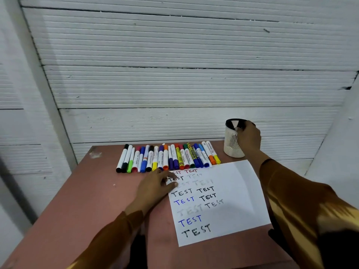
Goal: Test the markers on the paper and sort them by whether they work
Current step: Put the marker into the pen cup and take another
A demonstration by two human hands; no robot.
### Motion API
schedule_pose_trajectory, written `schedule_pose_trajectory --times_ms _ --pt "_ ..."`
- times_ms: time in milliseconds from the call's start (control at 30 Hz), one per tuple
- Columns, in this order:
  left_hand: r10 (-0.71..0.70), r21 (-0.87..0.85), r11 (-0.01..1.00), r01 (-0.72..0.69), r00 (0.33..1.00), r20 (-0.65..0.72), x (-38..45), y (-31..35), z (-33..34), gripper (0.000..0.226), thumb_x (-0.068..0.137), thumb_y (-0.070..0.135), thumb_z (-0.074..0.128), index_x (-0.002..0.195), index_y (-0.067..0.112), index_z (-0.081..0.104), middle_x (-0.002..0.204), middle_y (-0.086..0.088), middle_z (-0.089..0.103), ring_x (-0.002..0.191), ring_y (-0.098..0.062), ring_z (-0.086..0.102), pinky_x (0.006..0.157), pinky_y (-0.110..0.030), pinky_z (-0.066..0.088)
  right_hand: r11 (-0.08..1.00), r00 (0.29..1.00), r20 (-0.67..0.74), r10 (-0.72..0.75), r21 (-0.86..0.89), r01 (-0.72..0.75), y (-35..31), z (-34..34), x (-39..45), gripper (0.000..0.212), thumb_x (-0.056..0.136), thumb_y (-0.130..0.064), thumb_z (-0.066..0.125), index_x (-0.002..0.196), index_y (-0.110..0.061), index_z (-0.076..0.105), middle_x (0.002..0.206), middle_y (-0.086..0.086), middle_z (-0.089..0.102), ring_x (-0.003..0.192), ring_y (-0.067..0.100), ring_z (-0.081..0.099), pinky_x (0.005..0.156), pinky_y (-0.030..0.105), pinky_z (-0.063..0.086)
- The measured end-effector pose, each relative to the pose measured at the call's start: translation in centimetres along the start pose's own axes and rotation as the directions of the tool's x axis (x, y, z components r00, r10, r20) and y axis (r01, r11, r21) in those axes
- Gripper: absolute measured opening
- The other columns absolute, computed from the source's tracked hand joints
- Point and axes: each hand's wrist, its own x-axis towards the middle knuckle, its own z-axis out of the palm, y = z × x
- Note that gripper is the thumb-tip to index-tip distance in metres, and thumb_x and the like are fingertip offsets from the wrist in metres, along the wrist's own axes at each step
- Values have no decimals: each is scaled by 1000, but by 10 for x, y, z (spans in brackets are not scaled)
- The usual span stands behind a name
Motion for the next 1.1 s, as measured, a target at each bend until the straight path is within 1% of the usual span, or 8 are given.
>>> schedule_pose_trajectory --times_ms 200,367,533,700,800,933,1033,1100 --pt "4 -16 1000 -3 1000 7 1 -1 0 26 84 47 60 107 36 63 91 5 53 83 -8 50 70 -23 44 999 1000 27 -3 52 2 -4 -2 -4 20 96 -7 44 105 3 59 115 21 60 107 34 55 76 29 38" --pt "1 -5 1000 -1 1000 14 1 0 -1 27 84 47 59 109 37 62 91 6 52 84 -7 49 71 -22 43 994 996 81 -49 99 41 -8 0 -15 18 95 -8 45 103 1 59 110 19 62 99 35 60 72 34 47" --pt "-2 -8 1000 2 1000 5 0 0 -1 27 84 47 60 108 36 63 91 6 52 85 -7 50 71 -23 44 986 985 141 -97 146 76 -7 3 -26 18 95 -10 49 109 -2 56 115 17 61 95 36 64 64 27 47" --pt "0 -4 1000 0 1000 7 -1 0 -1 28 84 47 60 109 35 63 92 6 53 85 -7 50 70 -22 43 951 979 -6 -203 237 198 -5 0 -44 20 91 -5 55 111 -5 58 114 12 62 92 32 65 70 29 51" --pt "-2 -13 1000 2 1000 4 0 1 -1 28 84 47 60 109 35 63 93 5 54 85 -7 51 71 -23 44 957 961 59 -269 128 260 -1 8 -58 12 90 -4 54 96 -6 64 93 10 67 82 23 61 59 12 37" --pt "-3 -10 1000 3 1000 8 -1 2 -2 27 84 47 60 109 35 63 93 5 54 85 -8 51 71 -23 44 960 932 309 -191 -141 243 11 23 -73 23 86 6 49 104 -3 61 102 16 63 95 29 58 68 26 39" --pt "-1 -32 999 1 1000 -1 -2 2 -1 26 84 46 61 107 35 64 90 6 54 83 -8 51 68 -20 42 910 914 381 -138 -315 269 16 30 -76 36 85 6 50 119 -6 54 111 16 59 104 30 55 73 29 40" --pt "6 -35 999 -6 1000 -1 -1 2 -2 26 83 46 62 106 34 65 91 6 55 82 -7 52 67 -20 43 895 909 398 -123 -350 275 17 33 -77 32 86 5 47 115 -5 55 109 17 59 102 30 56 71 27 37"
